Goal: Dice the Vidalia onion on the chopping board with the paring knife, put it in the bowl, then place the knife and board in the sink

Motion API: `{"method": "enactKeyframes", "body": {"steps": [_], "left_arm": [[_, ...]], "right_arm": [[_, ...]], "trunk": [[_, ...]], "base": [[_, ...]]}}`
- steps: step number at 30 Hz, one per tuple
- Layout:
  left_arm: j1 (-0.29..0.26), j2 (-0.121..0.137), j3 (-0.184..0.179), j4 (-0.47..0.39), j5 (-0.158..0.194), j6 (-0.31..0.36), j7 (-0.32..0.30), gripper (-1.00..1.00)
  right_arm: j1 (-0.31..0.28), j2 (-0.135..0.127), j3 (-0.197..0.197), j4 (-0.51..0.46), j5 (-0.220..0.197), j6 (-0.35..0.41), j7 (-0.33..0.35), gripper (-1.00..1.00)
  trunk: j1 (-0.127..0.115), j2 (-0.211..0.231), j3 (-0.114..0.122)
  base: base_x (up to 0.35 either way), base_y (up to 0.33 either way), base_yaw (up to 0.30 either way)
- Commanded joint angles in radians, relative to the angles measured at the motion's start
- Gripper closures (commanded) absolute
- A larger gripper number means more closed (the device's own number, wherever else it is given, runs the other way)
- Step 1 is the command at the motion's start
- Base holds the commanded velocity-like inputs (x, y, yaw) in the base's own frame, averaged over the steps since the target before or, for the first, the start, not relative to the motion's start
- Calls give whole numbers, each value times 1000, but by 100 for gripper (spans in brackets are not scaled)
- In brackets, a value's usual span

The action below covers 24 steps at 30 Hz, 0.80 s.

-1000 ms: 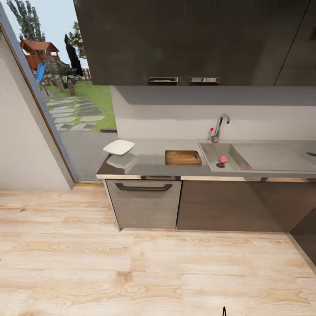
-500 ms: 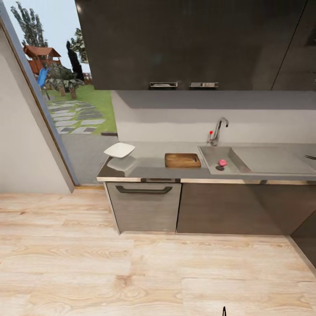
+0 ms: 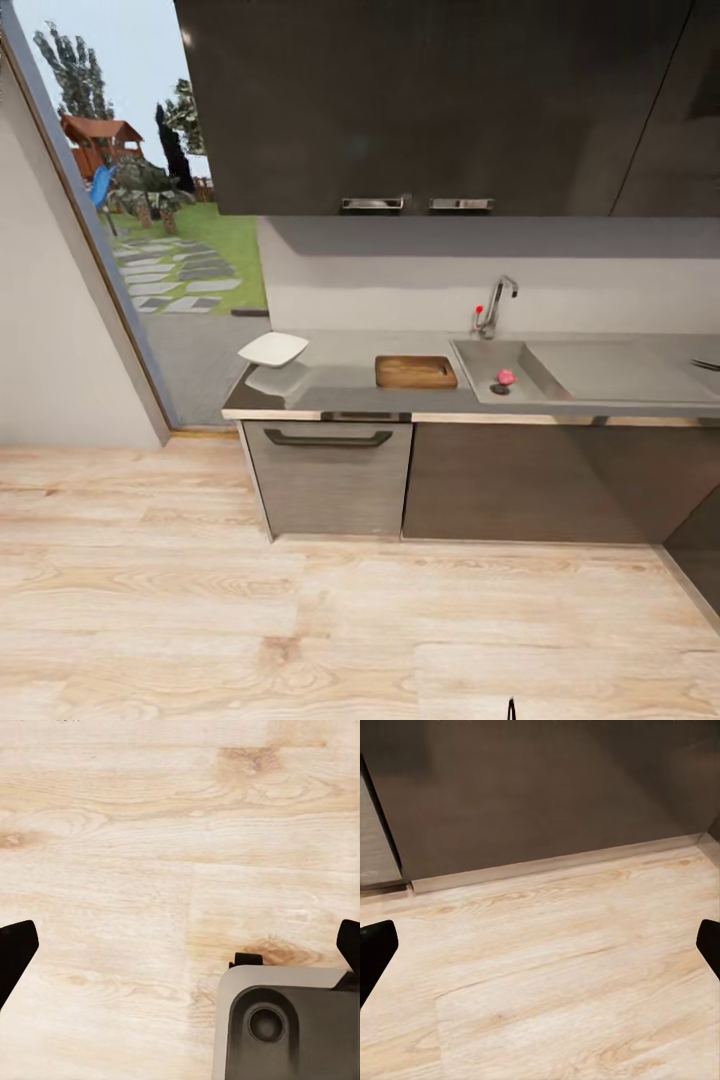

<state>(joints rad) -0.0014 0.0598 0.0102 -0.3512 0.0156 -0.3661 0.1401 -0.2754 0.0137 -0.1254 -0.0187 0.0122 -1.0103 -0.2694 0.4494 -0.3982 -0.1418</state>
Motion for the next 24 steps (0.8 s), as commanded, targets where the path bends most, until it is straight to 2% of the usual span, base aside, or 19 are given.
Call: {"method": "enactKeyframes", "body": {"steps": [1, 24], "left_arm": [[0, 0, 0, 0, 2, -2, 1, -100], [0, -2, 0, 0, 3, -2, 1, -100]], "right_arm": [[-1, 0, -7, 0, 2, -4, 3, -100], [0, 1, -6, 0, 2, -7, 3, -100]], "trunk": [[1, -2, 0], [1, -2, 36]], "base": [[0, 0, 0], [0, 0, 0]]}}
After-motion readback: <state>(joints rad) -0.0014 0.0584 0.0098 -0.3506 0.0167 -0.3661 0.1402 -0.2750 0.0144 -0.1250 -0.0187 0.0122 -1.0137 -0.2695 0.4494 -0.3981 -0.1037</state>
